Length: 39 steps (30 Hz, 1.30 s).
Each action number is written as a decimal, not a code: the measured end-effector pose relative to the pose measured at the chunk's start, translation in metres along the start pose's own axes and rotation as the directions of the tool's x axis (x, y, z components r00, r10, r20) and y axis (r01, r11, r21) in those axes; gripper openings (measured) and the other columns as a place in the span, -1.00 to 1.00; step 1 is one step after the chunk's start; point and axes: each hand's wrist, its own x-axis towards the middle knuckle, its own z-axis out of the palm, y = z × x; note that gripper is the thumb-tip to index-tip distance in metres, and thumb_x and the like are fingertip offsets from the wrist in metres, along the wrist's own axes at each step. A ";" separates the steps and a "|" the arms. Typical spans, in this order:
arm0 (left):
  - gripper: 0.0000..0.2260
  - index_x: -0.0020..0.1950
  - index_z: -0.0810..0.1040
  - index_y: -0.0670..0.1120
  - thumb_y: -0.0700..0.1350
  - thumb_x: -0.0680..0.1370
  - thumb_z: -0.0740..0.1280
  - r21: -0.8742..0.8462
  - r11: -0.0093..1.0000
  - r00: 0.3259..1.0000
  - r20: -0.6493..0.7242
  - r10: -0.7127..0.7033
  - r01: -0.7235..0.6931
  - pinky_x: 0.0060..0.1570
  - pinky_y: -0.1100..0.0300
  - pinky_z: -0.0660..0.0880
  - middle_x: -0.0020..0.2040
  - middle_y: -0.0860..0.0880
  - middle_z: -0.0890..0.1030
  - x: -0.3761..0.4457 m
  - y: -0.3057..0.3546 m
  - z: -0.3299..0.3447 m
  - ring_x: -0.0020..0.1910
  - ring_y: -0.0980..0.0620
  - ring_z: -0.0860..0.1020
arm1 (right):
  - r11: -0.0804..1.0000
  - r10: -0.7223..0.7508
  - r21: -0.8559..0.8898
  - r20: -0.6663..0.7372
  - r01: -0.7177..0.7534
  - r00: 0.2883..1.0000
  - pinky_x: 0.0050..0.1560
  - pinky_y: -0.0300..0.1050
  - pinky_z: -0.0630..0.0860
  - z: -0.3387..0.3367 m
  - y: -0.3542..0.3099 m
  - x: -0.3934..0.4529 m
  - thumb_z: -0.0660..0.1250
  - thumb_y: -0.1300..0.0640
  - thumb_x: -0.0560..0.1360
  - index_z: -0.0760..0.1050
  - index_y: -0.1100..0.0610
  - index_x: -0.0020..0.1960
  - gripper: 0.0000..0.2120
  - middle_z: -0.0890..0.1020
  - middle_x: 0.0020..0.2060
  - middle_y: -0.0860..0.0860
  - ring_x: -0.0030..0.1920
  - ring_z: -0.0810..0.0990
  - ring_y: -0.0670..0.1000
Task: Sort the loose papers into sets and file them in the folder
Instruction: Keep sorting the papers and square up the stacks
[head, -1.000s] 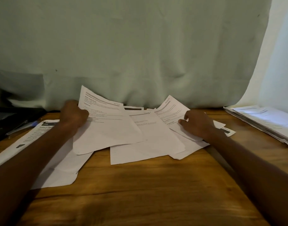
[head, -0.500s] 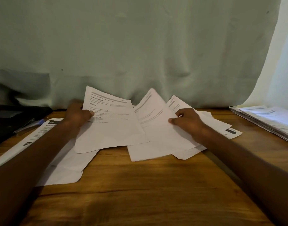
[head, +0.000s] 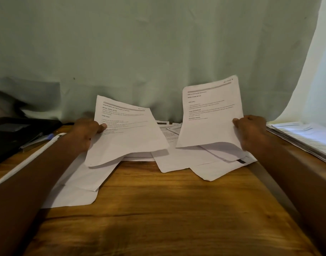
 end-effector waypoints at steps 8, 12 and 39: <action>-0.68 0.43 0.42 -0.26 -0.33 0.68 0.14 -0.327 0.913 0.939 0.315 -0.138 0.244 -0.42 0.32 0.58 0.09 -0.22 0.65 -0.022 0.011 0.012 -0.27 0.03 0.68 | 0.993 0.051 -0.119 0.288 -0.017 0.956 0.16 0.21 0.63 0.032 0.008 -0.028 0.49 0.25 0.52 0.58 0.25 0.11 -0.80 0.68 0.08 0.15 0.10 0.66 0.22; -0.64 0.38 0.49 -0.26 -0.33 0.58 0.32 -0.464 0.839 0.912 0.399 -0.089 0.284 -0.03 0.18 0.67 0.23 -0.23 0.65 -0.029 0.012 0.031 0.06 -0.12 0.71 | 0.989 0.135 -0.012 0.478 -0.147 0.868 0.05 0.11 0.67 0.046 0.009 -0.043 0.40 0.36 0.55 0.56 0.22 0.28 -0.69 0.68 0.17 0.10 0.13 0.67 0.18; -0.38 0.41 0.43 -0.14 0.07 0.45 0.55 0.850 0.291 0.781 0.200 0.592 -0.439 0.22 -0.14 0.48 0.33 -0.23 0.47 -0.026 -0.005 0.053 0.31 -0.27 0.45 | 0.221 -0.052 -0.843 0.491 0.490 0.869 0.25 0.16 0.48 0.017 0.035 -0.007 0.21 -0.25 0.62 0.44 0.06 0.24 -0.59 0.56 0.33 0.04 0.16 0.56 0.11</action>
